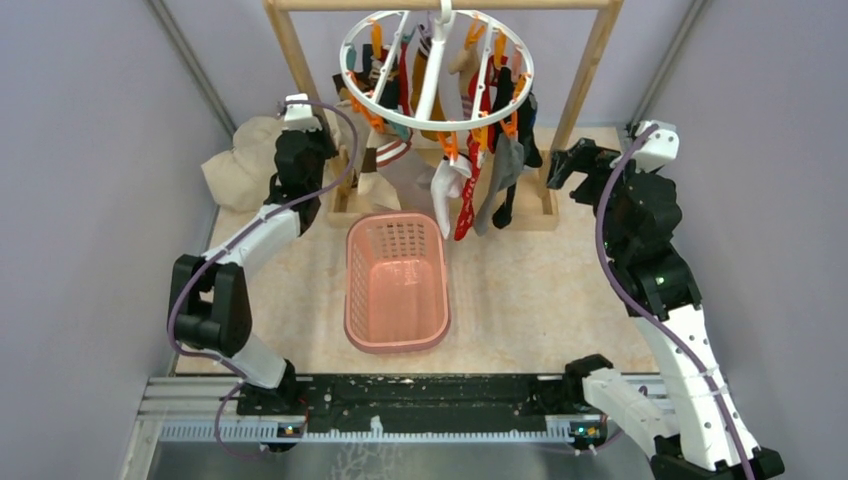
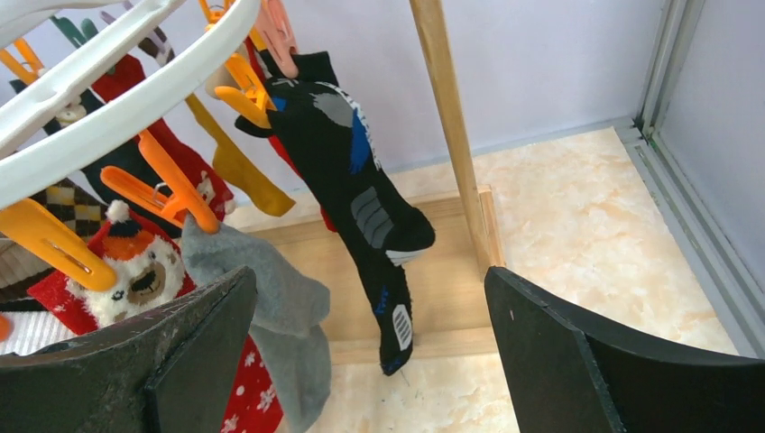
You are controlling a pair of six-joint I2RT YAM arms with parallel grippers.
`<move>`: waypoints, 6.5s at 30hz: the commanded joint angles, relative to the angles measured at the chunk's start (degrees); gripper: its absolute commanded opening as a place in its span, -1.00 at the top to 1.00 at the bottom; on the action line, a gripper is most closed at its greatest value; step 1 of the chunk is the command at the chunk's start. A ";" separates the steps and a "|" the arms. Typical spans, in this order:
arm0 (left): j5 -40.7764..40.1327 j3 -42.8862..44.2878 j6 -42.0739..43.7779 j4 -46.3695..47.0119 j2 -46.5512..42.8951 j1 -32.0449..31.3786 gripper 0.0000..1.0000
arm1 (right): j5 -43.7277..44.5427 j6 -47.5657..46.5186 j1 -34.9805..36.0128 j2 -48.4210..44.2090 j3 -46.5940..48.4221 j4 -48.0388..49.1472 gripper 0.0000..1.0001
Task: Remove the socks clipped to the hanger
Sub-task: Move the clothesline to the center of the board, then move the bin to the center of the board.
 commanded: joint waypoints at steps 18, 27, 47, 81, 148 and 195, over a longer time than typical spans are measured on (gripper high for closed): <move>-4.04 -0.10 -7.37 -4.71 2.04 8.71 1.00 | 3.27 4.64 -6.30 11.87 3.95 0.25 -0.86; -2.32 0.57 -9.29 -5.48 4.07 9.42 1.00 | -0.12 3.80 -9.56 23.69 3.77 10.71 -0.19; 0.28 3.49 -10.52 -4.62 10.56 9.85 1.00 | -5.86 5.79 -10.69 40.12 4.46 29.07 0.08; 4.31 19.78 -4.81 -9.19 24.25 10.12 1.00 | -16.08 7.72 -13.50 65.03 29.12 27.65 0.15; 35.60 -18.20 -20.88 -50.15 -40.08 9.08 -0.98 | -16.13 -30.40 27.65 41.00 14.45 1.60 -0.22; 33.95 -18.14 -18.57 -52.54 -42.01 8.99 -0.98 | -22.11 -29.49 27.35 47.66 13.31 -0.34 0.56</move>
